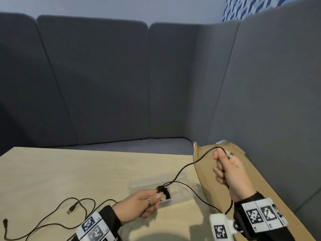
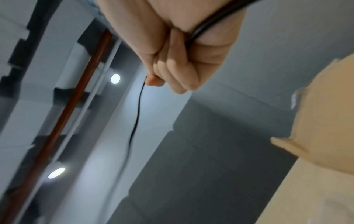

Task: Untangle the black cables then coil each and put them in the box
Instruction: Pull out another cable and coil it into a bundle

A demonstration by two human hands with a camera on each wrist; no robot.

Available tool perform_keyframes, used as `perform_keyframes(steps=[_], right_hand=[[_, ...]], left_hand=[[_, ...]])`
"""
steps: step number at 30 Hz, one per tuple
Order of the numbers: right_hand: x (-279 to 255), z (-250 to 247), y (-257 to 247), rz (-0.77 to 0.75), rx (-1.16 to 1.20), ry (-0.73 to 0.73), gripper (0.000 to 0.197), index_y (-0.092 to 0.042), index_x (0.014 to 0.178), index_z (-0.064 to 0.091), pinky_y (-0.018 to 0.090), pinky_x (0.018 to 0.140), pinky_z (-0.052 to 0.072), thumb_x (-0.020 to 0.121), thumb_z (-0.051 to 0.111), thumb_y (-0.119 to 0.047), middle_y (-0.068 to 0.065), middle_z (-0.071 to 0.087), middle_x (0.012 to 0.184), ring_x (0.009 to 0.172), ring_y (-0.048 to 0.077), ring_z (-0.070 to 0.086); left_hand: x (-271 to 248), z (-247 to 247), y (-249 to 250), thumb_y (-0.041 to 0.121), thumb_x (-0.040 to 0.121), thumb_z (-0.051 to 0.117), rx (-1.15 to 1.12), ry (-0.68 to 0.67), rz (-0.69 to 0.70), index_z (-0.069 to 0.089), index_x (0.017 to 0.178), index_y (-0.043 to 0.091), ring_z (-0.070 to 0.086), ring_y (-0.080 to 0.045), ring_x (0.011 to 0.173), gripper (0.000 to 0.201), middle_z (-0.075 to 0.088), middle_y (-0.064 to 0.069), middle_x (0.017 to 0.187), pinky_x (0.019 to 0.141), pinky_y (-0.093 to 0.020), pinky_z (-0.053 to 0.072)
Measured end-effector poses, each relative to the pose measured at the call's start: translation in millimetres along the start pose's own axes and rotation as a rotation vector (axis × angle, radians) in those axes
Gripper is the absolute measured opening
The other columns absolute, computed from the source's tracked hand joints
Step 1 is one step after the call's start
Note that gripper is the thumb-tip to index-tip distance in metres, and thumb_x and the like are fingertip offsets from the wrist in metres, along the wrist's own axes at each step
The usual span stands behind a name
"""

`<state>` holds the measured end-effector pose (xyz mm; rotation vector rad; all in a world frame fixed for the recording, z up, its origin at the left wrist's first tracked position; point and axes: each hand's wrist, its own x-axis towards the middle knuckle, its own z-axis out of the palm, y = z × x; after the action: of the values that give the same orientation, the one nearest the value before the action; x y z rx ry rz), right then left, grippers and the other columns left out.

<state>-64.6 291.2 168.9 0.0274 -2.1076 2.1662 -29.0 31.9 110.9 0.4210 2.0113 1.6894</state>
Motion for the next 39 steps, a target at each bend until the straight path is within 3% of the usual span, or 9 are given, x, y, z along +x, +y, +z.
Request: perform_keyframes(steps=[7, 13, 20, 22, 27, 30, 33, 36, 39], right_hand=[[-9.2, -3.1, 45.4, 0.03, -0.766, -0.242, 0.026, -0.019, 0.075, 0.05, 0.015, 0.057, 0.034, 0.099, 0.039, -0.021, -0.009, 0.044, 0.055, 0.055, 0.002, 0.043], [-75.1, 60.9, 47.6, 0.15, -1.241, -0.949, 0.048, -0.027, 0.113, 0.039, 0.04, 0.087, 0.039, 0.09, 0.021, -0.066, 0.021, 0.057, 0.118, 0.11, 0.032, 0.056], [-53.6, 26.2, -16.3, -0.472, -1.43, -0.475, 0.023, -0.031, 0.095, 0.055, 0.029, 0.06, 0.03, 0.088, 0.039, -0.045, -0.008, 0.065, 0.083, 0.081, 0.019, 0.06], [-42.4, 14.4, -20.1, -0.604, -1.547, -0.275, 0.029, -0.035, 0.08, 0.063, 0.022, 0.051, 0.025, 0.063, 0.08, -0.018, -0.015, 0.062, 0.062, 0.056, 0.013, 0.054], [-23.0, 10.1, -26.3, -0.907, -1.43, 0.162, 0.041, -0.023, 0.094, 0.072, 0.03, 0.049, 0.041, 0.079, 0.043, 0.001, -0.003, 0.058, 0.06, 0.051, 0.022, 0.052], [-15.8, 4.2, -34.3, -0.772, -1.204, -0.054, 0.031, -0.033, 0.095, 0.068, 0.033, 0.067, 0.051, 0.095, 0.038, -0.04, -0.015, 0.067, 0.077, 0.073, 0.012, 0.062], [-22.1, -6.0, -29.0, -0.462, -0.992, -0.409, 0.049, -0.045, 0.093, 0.06, 0.012, 0.097, 0.026, 0.086, 0.016, -0.065, -0.035, 0.059, 0.089, 0.096, -0.012, 0.047], [-25.6, -17.5, -16.1, -0.47, -1.151, -0.526, 0.063, -0.045, 0.091, 0.058, 0.006, 0.09, 0.023, 0.081, 0.004, -0.074, -0.034, 0.051, 0.092, 0.097, -0.01, 0.041], [-14.8, -21.9, -9.8, -0.576, -1.114, -0.294, 0.049, -0.024, 0.088, 0.071, 0.012, 0.074, 0.037, 0.088, 0.036, -0.058, -0.028, 0.05, 0.073, 0.08, -0.003, 0.056]], left_hand=[[3.5, -5.9, 44.7, 0.035, 0.063, 0.083, -0.835, 0.058, 0.245, 0.068, 0.108, 0.009, 0.044, -0.012, 0.042, 0.054, 0.042, 0.001, 0.054, 0.054, -0.031, 0.052], [37.4, -18.3, 50.3, 0.018, 0.099, 0.033, -0.921, 0.411, 0.274, 0.054, 0.125, 0.007, 0.055, -0.021, 0.121, 0.035, 0.06, -0.008, 0.128, 0.105, -0.036, 0.043], [32.8, -27.0, 1.2, 0.018, 0.1, 0.031, 0.682, 0.403, 0.092, 0.052, 0.108, 0.021, 0.058, -0.008, 0.1, 0.023, 0.062, 0.001, 0.109, 0.094, -0.029, 0.046], [23.6, -25.3, 9.4, 0.021, 0.1, 0.031, 0.688, 0.372, 0.096, 0.053, 0.095, 0.022, 0.06, -0.004, 0.076, 0.023, 0.064, 0.002, 0.086, 0.08, -0.029, 0.049], [6.6, -15.5, 56.7, 0.028, 0.095, 0.035, 0.097, 0.026, 0.061, 0.062, 0.09, 0.006, 0.039, -0.011, 0.033, 0.035, 0.062, -0.002, 0.06, 0.042, -0.019, 0.032], [-1.5, -17.2, 74.0, 0.03, 0.09, 0.038, -0.061, -0.099, 0.125, 0.065, 0.097, 0.001, 0.027, -0.006, 0.033, 0.04, 0.05, 0.0, 0.049, 0.039, -0.013, 0.024], [-6.7, -28.6, 83.6, 0.03, 0.091, 0.047, 0.037, 0.0, 0.21, 0.067, 0.103, 0.006, 0.025, -0.006, 0.04, 0.033, 0.037, 0.007, 0.044, 0.046, -0.016, 0.024], [-4.8, -40.2, 83.2, 0.021, 0.097, 0.047, 0.203, 0.128, 0.201, 0.068, 0.101, 0.01, 0.027, -0.005, 0.041, 0.024, 0.035, 0.009, 0.041, 0.045, -0.014, 0.027], [-0.9, -38.6, 79.4, 0.023, 0.098, 0.046, 0.229, 0.029, 0.124, 0.069, 0.095, 0.012, 0.026, -0.006, 0.037, 0.025, 0.037, 0.01, 0.039, 0.043, -0.018, 0.024]])
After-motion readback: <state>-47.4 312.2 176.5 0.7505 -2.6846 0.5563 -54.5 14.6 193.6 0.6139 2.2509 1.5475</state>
